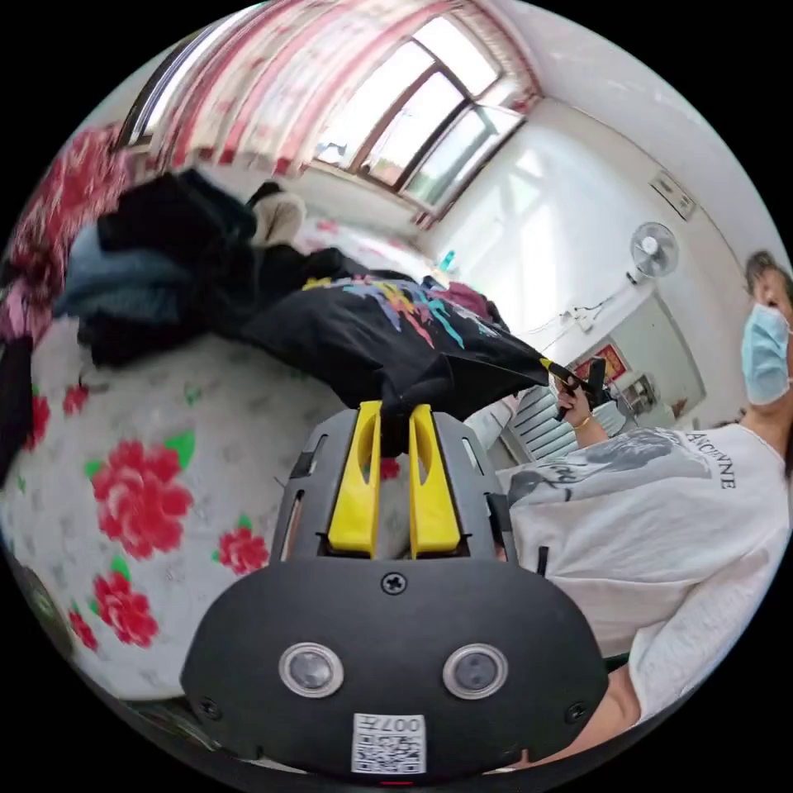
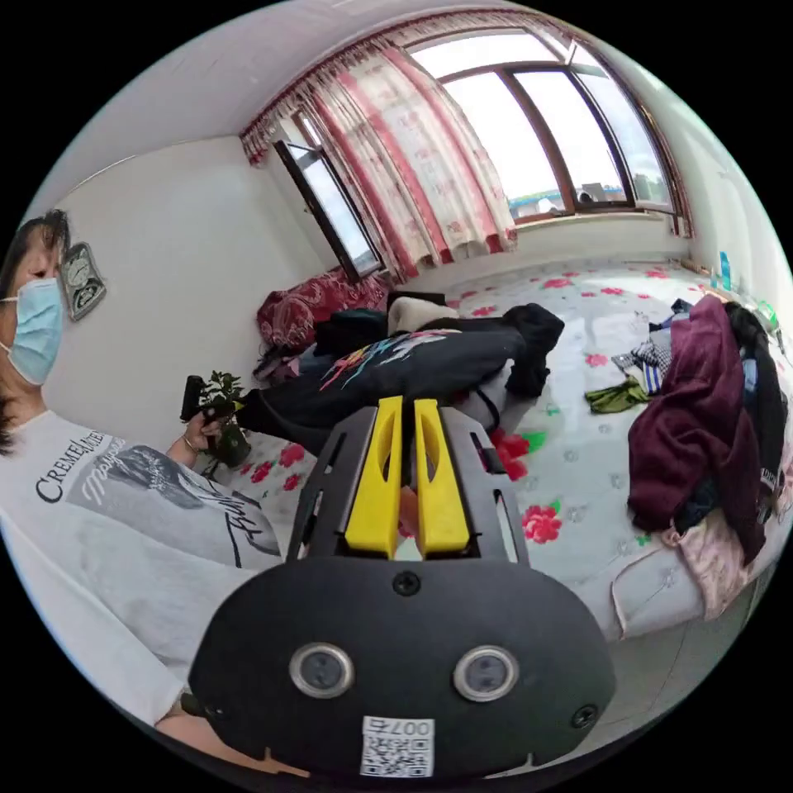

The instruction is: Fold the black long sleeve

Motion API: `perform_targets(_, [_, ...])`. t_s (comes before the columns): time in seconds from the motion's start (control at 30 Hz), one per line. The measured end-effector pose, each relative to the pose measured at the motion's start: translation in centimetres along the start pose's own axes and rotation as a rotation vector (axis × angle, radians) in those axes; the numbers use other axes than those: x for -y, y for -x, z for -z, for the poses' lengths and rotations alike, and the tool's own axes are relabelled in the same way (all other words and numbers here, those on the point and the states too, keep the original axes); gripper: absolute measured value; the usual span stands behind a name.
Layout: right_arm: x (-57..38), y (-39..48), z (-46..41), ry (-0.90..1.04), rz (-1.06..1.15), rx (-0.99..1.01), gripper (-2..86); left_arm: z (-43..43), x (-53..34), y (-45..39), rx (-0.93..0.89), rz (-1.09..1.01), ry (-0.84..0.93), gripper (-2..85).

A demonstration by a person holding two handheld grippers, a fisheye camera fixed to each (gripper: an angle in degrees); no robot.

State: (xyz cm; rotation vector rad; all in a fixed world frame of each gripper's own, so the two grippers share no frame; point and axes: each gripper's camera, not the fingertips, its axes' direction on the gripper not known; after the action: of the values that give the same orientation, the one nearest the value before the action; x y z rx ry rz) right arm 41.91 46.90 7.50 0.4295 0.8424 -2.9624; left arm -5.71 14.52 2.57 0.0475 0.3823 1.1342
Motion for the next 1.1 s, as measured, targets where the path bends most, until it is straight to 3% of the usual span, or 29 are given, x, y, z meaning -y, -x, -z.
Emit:
perform_targets(0.13, [-13.6,-5.0,-13.2,0.442,-0.241,-0.061,0.1,-11.7,-12.5,8.2,-0.093,0.502,0.231,5.1])
perform_targets(0.23, [-19.9,-6.2,-18.6,0.677,-0.275,-0.125,0.1,-14.1,-16.3,8.4,-0.037,0.602,0.358,5.1])
perform_targets(0.5, [-24.1,-6.6,-19.0,0.636,-0.292,-0.092,0.2,-9.8,-13.5,4.4,0.013,0.473,0.309,5.3])
perform_targets(0.63, [-29.5,-6.4,-21.8,0.754,-0.25,-0.183,0.6,-10.8,-15.0,2.1,0.102,0.416,0.397,6.0])
perform_targets(0.83, [-37.5,-10.3,-24.0,0.867,-0.47,-0.254,2.5,-9.9,-18.5,0.9,0.104,0.521,0.543,6.5])
perform_targets(0.97, [-35.7,-10.4,-23.4,0.75,-0.375,-0.29,3.7,-5.3,-14.7,-1.1,0.241,0.422,0.487,6.4])
perform_targets(1.1, [-33.2,-9.8,-26.2,0.697,-0.226,-0.299,4.7,-5.9,-10.8,-1.3,0.234,0.357,0.41,6.4])
